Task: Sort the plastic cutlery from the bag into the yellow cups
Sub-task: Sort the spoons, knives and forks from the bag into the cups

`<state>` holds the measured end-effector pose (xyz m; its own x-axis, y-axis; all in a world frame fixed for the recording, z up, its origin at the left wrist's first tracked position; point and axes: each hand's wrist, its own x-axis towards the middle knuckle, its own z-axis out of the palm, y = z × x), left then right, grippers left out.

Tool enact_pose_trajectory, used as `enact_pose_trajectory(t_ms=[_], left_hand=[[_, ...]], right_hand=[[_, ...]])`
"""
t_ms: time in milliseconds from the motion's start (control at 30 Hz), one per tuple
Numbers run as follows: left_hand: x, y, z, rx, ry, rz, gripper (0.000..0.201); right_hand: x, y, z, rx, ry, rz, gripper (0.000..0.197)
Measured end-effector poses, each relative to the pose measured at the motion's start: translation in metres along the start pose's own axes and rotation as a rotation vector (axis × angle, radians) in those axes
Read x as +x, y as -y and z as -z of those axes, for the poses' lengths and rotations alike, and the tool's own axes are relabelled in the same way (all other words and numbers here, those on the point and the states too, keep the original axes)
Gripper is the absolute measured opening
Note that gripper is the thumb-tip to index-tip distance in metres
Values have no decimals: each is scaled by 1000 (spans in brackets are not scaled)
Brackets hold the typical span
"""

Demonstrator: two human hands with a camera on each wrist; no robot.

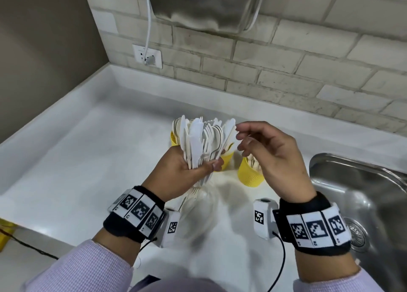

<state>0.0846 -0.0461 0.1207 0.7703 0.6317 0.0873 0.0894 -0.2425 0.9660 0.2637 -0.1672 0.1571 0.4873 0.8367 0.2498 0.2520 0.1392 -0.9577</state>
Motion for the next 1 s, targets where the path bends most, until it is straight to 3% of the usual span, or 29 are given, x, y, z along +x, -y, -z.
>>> enact_pose_trajectory(t_ms=[233,667,833,1000], left_hand=[[0,11,19,-114,37,60,12],[8,40,45,-80,-21,76,17],[12,40,54,-77,-21,74,15],[13,39,59,-50,18,80,14]], right_hand=[[11,14,-31,-79,104,-22,4],[30,-4,-74,-56,-194,-9,15],[42,-9,-86,-221,-107,-4,11],[46,-10,-92,-196,-181,18,15]])
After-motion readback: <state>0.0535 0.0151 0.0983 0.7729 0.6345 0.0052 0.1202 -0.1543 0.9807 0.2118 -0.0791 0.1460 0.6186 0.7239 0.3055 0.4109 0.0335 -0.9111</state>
